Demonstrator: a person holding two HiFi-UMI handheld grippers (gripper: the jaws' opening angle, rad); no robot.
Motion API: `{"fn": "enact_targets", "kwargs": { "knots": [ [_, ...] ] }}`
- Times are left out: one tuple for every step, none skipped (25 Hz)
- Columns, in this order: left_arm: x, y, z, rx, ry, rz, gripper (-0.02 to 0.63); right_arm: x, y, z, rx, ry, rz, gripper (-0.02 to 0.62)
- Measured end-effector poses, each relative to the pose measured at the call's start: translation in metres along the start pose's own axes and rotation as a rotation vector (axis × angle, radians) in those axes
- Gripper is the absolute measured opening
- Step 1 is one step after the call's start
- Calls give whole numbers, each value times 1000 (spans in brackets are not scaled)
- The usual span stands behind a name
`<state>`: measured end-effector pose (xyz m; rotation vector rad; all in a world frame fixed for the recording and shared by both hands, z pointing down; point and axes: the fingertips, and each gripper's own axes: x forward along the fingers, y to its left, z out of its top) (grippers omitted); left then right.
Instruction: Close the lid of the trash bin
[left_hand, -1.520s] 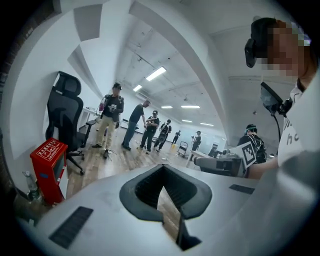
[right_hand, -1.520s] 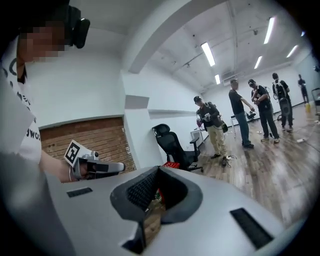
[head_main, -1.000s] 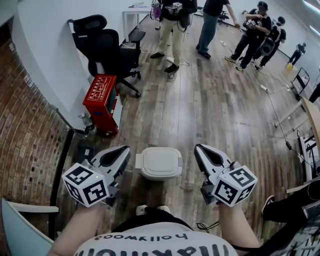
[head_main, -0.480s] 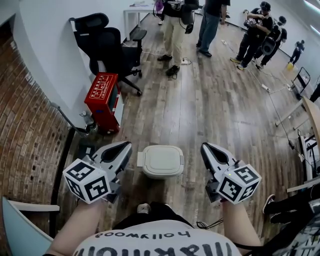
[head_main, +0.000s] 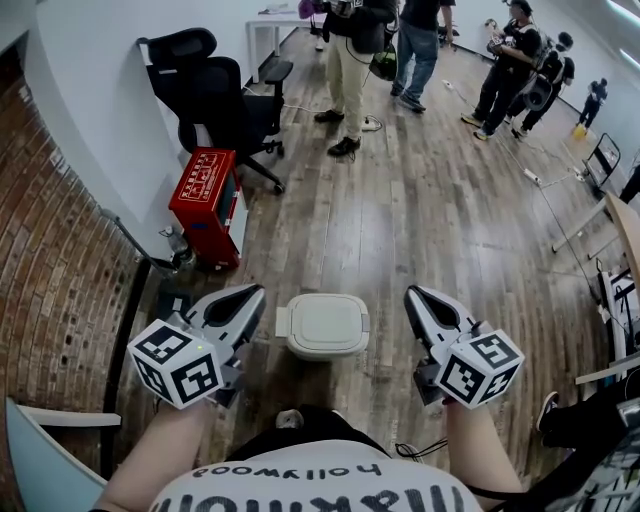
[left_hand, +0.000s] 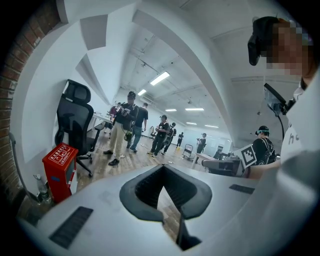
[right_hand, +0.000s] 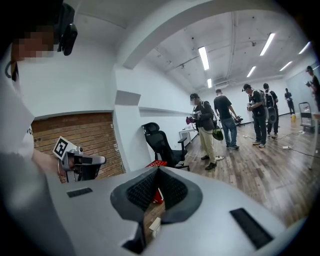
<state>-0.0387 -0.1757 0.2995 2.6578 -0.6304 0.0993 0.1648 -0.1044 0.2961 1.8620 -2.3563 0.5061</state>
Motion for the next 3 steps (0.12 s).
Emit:
{"fn": "enact_targets", "kwargs": {
  "knots": [
    [0,1,1,-1,-1,1,8,1,0,0,0,3,-1,6],
    [0,2,1,-3,-2,1,8,1,0,0,1,6,-1,6],
    [1,3,2,-4,-3,1,8,2,0,-1,1,9,-1,6]
  ]
}}
